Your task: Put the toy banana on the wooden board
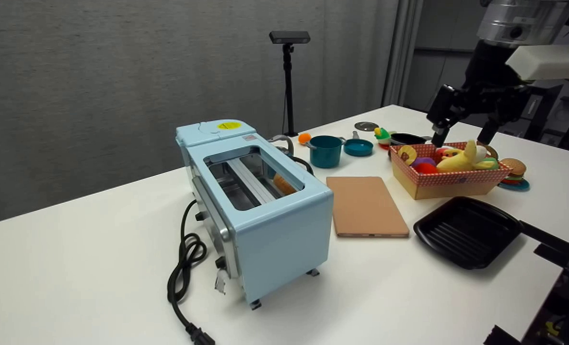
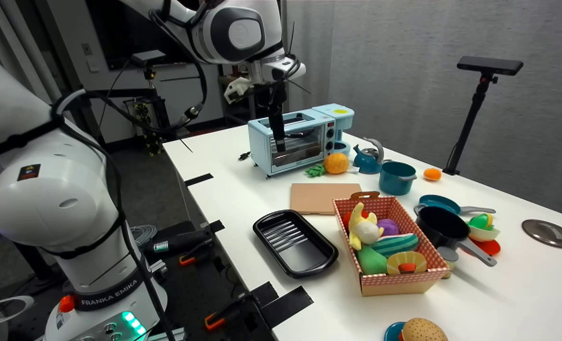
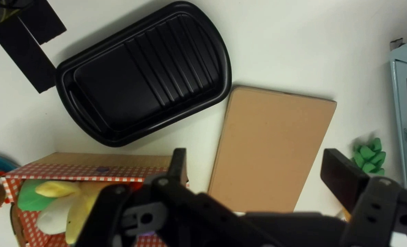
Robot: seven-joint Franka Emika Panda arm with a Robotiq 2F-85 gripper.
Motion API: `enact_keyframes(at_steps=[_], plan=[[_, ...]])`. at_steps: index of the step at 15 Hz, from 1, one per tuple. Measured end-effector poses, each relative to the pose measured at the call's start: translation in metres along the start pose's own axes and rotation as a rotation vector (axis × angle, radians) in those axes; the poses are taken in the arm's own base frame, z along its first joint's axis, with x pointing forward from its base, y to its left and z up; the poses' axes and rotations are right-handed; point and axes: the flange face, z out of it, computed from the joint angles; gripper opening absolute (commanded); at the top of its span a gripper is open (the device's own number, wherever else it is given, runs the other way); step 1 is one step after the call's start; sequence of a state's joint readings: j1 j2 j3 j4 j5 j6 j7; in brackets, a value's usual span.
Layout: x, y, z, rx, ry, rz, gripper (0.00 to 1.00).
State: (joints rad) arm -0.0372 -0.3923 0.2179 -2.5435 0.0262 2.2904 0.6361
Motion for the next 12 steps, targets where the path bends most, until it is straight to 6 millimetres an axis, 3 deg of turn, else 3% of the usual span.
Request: enact_keyframes(at_steps=[12], plan=[[0.033,0.035,0.015,-0.018,-0.027,0.173,1.0]])
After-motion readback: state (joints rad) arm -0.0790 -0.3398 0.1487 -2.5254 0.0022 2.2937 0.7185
